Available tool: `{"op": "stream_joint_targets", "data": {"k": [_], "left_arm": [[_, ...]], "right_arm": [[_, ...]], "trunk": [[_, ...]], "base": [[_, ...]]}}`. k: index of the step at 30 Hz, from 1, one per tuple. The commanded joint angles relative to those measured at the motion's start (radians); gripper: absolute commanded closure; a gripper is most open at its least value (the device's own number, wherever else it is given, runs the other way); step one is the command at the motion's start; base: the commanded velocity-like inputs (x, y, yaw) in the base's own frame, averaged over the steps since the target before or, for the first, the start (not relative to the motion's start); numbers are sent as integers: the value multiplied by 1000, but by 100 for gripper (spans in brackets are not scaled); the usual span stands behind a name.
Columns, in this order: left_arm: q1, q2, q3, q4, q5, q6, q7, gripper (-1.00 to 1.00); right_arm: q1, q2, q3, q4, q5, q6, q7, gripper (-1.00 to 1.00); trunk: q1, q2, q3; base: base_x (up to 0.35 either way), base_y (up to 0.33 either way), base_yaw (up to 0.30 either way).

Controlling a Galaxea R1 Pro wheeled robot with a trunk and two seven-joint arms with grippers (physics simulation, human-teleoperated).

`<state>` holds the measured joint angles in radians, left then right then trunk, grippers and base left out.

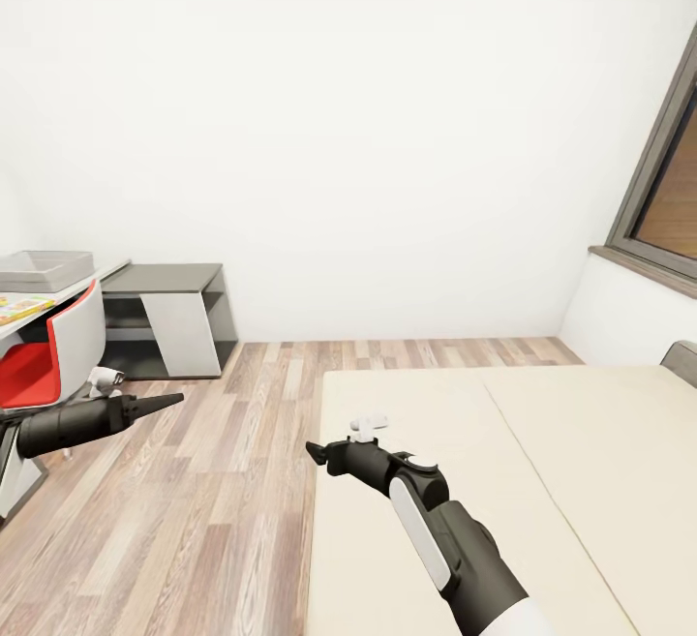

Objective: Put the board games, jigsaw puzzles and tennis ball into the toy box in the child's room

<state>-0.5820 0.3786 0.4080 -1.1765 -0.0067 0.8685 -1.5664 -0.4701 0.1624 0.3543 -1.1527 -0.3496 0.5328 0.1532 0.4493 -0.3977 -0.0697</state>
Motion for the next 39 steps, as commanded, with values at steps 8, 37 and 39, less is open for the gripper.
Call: {"op": "stream_joint_targets", "data": {"k": [8, 37, 39], "left_arm": [[-1, 0, 0, 0, -1, 10, -4, -100], [-1, 0, 7, 1, -1, 10, -4, -100], [-1, 1, 8, 1, -1, 10, -4, -100]], "right_arm": [[-1, 0, 0, -1, -3, 4, 2, -100], [-1, -1, 0, -2, -7, 6, 2, -100], [-1, -1, 0, -2, -8, 6, 2, -100]], "trunk": [[1, -2, -2], [1, -2, -2], [1, -2, -2]], "base": [[0, 0, 0], [0, 35, 0], [0, 167, 0]]}}
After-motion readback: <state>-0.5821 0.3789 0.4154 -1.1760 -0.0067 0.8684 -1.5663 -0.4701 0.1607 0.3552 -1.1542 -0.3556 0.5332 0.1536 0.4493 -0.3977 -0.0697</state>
